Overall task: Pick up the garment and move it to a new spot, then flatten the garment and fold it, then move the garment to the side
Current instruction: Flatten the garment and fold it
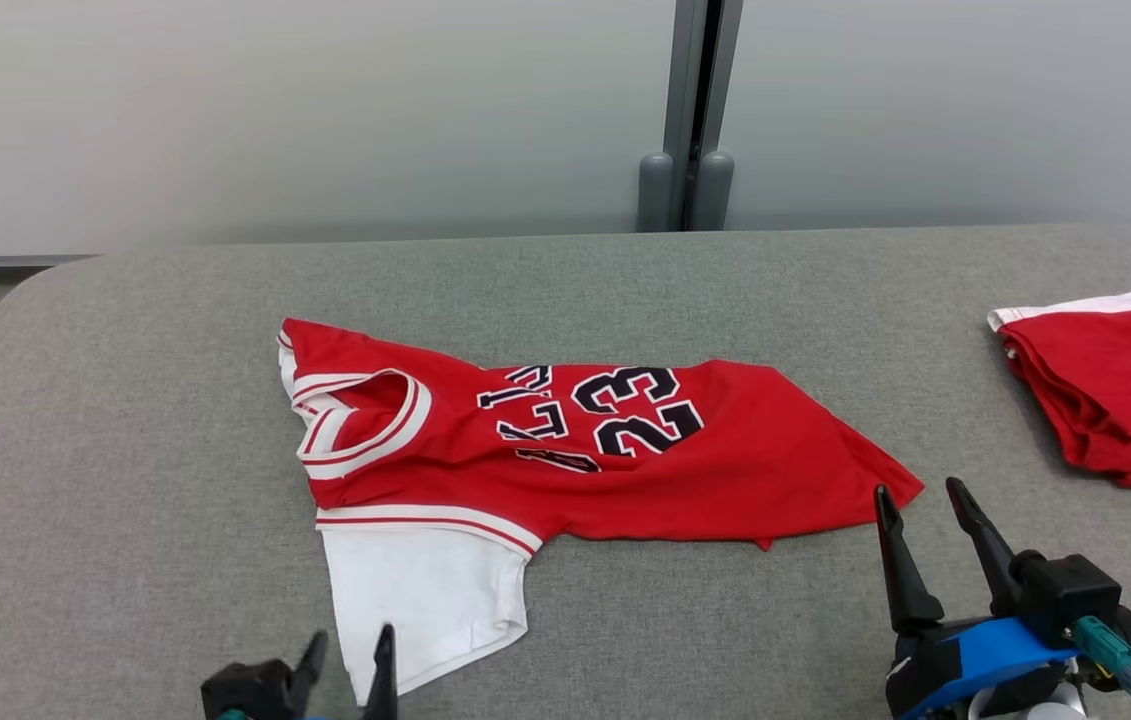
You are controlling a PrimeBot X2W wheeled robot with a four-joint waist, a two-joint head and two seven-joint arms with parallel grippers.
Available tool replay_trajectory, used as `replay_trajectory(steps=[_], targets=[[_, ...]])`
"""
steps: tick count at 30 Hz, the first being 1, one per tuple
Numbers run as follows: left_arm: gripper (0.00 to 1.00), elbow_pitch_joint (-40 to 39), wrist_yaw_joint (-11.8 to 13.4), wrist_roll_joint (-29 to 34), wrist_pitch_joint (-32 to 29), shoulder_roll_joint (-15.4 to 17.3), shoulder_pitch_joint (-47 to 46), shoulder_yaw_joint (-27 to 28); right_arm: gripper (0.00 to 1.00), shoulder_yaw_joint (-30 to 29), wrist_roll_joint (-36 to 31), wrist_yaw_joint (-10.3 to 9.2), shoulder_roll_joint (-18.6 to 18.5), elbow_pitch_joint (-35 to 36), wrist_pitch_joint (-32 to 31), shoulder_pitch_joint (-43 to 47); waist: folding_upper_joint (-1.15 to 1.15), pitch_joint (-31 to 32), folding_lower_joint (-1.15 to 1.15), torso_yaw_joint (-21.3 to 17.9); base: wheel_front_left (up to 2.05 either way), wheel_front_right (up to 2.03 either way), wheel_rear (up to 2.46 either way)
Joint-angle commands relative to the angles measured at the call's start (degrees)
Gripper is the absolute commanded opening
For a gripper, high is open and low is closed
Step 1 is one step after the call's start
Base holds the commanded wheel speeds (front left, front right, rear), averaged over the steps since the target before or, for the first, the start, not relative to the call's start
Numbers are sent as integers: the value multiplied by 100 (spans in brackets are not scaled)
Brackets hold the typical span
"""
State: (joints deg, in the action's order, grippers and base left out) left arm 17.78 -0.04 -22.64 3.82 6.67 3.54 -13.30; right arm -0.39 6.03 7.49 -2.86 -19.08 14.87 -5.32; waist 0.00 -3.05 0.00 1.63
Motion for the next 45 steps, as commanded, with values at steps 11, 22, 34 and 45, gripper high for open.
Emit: replay_trajectory(steps=[11, 22, 34, 45], targets=[[100, 221, 84, -235, -804, -36, 55, -119, 100, -65, -116, 1, -6, -73, 38, -168, 0, -109, 0, -78, 0, 0, 0], [0, 624, -49, -543, -407, -233, -375, -116, 100, -464, -498, 1, -6, -430, -284, -502, 0, -306, 0, -34, 0, 0, 0], [0, 505, -58, -521, 221, -234, -726, -106, 100, -1389, -1323, 1, -6, -1834, -1326, -1553, 0, -575, 0, 348, 0, 0, 0], [0, 203, -22, -556, 340, -190, -660, -113, 0, -1366, -852, 1, -6, -2888, -1517, -2108, 0, -545, 0, 371, 0, 0, 0]])
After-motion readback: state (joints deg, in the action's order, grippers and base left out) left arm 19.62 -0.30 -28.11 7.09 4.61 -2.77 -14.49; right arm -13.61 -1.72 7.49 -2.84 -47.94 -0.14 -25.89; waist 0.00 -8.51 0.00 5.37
